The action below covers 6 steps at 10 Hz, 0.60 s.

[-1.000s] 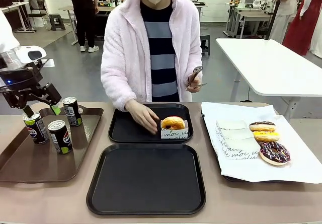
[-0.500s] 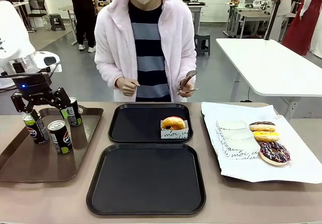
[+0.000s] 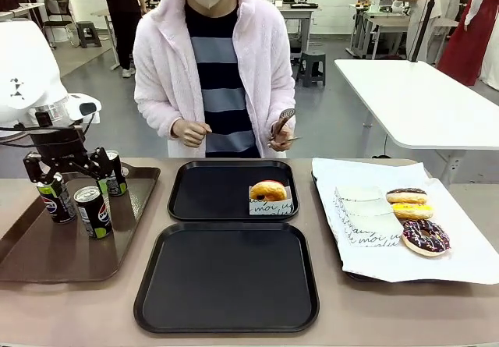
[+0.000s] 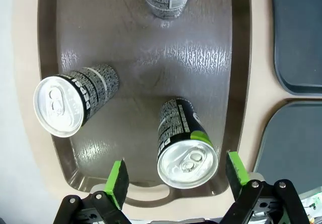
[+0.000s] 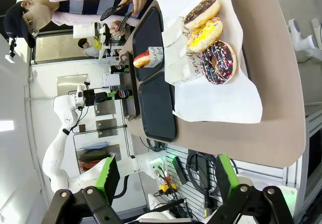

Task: Set up donuts and drinks on trays.
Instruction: Pick up one Pepsi coke and place it on the Flat Tray.

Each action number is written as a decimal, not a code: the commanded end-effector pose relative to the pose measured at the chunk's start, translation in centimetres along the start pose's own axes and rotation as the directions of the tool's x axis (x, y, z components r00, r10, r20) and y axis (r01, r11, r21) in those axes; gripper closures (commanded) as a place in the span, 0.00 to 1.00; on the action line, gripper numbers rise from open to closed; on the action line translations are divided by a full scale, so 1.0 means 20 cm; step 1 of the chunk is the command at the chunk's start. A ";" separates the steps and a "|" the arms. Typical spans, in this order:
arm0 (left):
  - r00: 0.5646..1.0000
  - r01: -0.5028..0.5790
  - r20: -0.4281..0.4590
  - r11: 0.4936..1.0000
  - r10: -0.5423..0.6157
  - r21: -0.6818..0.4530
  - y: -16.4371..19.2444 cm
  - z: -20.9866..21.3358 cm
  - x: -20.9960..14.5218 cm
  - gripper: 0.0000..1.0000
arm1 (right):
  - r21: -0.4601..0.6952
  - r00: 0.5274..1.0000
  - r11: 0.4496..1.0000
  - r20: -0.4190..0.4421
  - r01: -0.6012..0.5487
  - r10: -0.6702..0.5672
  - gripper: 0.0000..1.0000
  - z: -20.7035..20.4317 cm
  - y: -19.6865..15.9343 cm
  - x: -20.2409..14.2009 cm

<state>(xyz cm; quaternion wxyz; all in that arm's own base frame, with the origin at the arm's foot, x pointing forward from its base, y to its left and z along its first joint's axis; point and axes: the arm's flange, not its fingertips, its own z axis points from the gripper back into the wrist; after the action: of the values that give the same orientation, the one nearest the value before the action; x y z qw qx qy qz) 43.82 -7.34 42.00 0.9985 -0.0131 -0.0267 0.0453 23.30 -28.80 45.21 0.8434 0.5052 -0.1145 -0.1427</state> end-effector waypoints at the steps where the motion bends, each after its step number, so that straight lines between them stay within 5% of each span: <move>1: 0.999 -0.028 0.035 0.999 0.027 0.031 -0.03 -0.05 0.02 0.00 | 0.007 1.000 1.000 -0.003 -0.003 0.003 0.00 0.00 0.00 0.00; 6: 1.000 -0.024 0.003 0.997 0.024 0.071 -0.07 -0.14 0.05 0.00 | 0.007 1.000 1.000 -0.003 -0.003 0.003 0.00 0.00 0.00 0.00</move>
<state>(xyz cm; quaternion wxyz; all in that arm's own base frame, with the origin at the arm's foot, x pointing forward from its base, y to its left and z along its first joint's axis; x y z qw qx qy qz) 44.68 -7.88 39.31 0.9988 0.0019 -0.0172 0.0460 23.30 -28.80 45.21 0.8434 0.5052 -0.1145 -0.1427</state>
